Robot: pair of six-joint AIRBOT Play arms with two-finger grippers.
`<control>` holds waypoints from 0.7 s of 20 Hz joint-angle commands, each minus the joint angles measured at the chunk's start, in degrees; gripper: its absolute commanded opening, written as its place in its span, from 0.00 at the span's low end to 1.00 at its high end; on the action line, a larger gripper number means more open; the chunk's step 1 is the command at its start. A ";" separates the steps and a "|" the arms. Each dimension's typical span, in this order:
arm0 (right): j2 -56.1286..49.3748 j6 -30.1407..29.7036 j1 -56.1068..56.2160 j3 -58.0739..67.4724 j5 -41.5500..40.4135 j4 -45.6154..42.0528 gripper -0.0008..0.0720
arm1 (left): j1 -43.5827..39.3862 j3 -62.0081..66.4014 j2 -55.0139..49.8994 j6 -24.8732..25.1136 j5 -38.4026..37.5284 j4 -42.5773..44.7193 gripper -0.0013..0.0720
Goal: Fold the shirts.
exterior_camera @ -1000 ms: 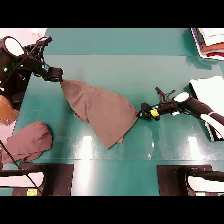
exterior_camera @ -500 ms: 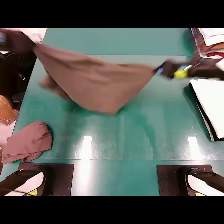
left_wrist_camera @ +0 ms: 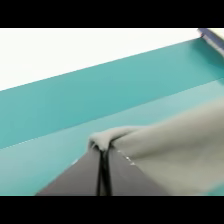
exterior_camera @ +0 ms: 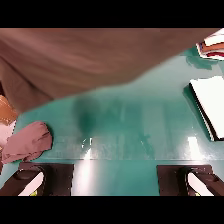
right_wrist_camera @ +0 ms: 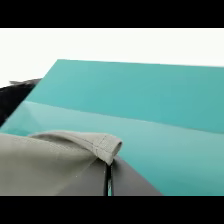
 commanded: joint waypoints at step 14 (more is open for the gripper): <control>-20.09 2.36 3.69 -19.85 9.86 -5.66 0.03 | -22.34 -59.01 -13.55 -0.42 9.44 -3.19 0.33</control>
